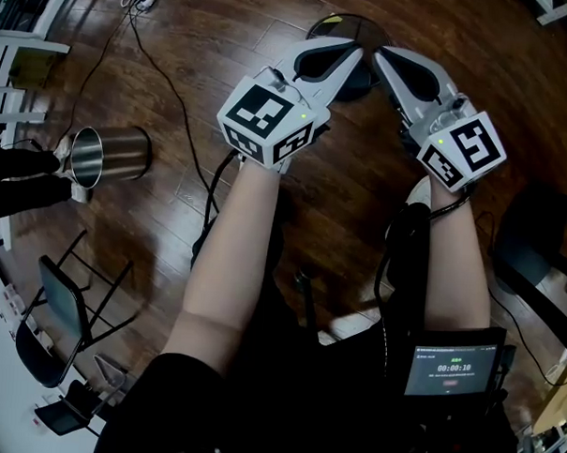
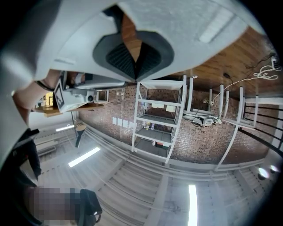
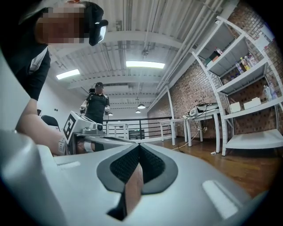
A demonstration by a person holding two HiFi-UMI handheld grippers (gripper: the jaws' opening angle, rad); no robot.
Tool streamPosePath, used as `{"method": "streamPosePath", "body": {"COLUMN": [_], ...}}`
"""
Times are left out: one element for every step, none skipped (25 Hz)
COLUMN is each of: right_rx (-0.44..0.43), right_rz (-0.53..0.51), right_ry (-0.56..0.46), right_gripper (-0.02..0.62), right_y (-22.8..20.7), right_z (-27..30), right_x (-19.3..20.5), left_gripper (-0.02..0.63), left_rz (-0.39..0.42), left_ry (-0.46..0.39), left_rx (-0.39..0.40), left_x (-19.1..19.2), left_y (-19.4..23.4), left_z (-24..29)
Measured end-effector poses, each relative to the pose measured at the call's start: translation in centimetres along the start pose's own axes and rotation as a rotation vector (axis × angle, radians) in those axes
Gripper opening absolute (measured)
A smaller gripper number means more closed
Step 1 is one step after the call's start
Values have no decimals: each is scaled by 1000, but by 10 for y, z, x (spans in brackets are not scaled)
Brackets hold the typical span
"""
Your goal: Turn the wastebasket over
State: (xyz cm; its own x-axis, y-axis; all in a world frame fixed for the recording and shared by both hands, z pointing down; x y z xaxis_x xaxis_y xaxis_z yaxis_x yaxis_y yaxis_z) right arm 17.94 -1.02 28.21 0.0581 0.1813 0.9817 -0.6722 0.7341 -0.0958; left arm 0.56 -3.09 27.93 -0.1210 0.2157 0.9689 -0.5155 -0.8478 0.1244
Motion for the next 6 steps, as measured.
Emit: {"method": "streamPosePath", "body": {"right_rx": [0, -2, -5, -8, -11, -14], "right_rz": [-4, -6, -6, -6, -5, -5], "right_ry": [5, 6, 5, 3, 1, -1], "right_gripper": [9, 9, 9, 9, 9, 9], "right_y": [1, 1, 1, 1, 1, 1], "right_z": [0, 1, 1, 2, 2, 3], "right_x": [1, 1, 1, 0, 0, -1], "left_gripper": [-2, -2, -2, -2, -2, -2], "left_rz": [0, 2, 4, 7, 10, 13], "left_ry": [1, 2, 2, 2, 2, 2], "left_rx": [0, -1, -1, -2, -2, -3], "left_x": [0, -1, -1, -2, -3, -4], "left_y": [-1, -1, -1, -1, -2, -2], "left_z": [0, -1, -1, -2, -2, -2]}}
Point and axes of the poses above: the fingertips, and each gripper's own axes: z forward along the fingers, y to its left, x out of its underside, the point moved 10 cm from there along -z, backward along the fingers, and after that the axes turned 9 degrees about y, right-handed, at the moved point
